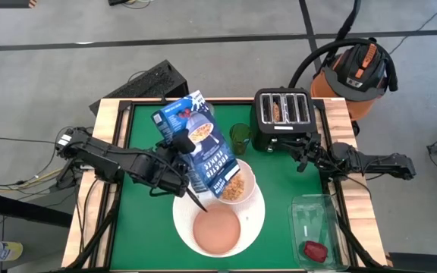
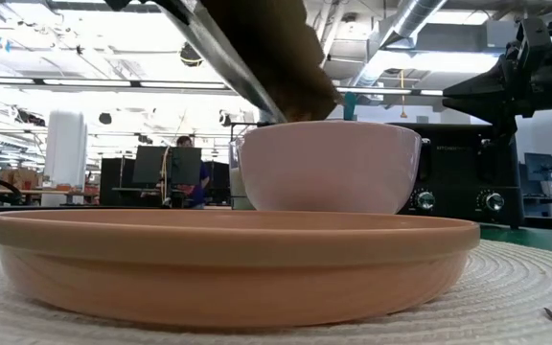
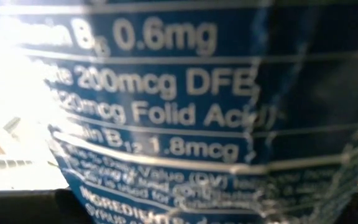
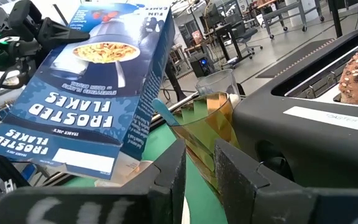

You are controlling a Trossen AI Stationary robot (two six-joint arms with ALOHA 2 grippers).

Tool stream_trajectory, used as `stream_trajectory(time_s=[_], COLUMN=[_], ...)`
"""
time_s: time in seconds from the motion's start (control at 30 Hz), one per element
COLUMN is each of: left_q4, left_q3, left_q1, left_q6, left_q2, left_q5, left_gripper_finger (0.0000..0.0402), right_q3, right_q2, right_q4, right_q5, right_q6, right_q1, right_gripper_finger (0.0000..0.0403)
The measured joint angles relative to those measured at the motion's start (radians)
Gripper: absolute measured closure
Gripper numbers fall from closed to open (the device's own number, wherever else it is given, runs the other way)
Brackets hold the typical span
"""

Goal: Arrange a breakfast setting
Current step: Pour the cereals from the cereal box into the white bowl

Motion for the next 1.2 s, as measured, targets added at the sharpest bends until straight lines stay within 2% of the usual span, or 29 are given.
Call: stream_trajectory(time_s=[0.43,1.2], left_q4=[0.005,-0.037], left_q3=[0.001,0.002], left_q1=[-0.027,-0.012], left_q6=[0.009,-0.045], left_q2=[0.000,0.000], left_q5=[-0.029,0.009], left_gripper_finger=[0.0171,0.0171], right_q3=[0.000,0.000], right_q2=[0.000,0.000], right_q4=[0.000,0.000], right_q5=[0.000,0.000], right_q6=[0.000,0.000], right_q1=[0.000,0.000], right_gripper_finger=[0.0296,0.0296])
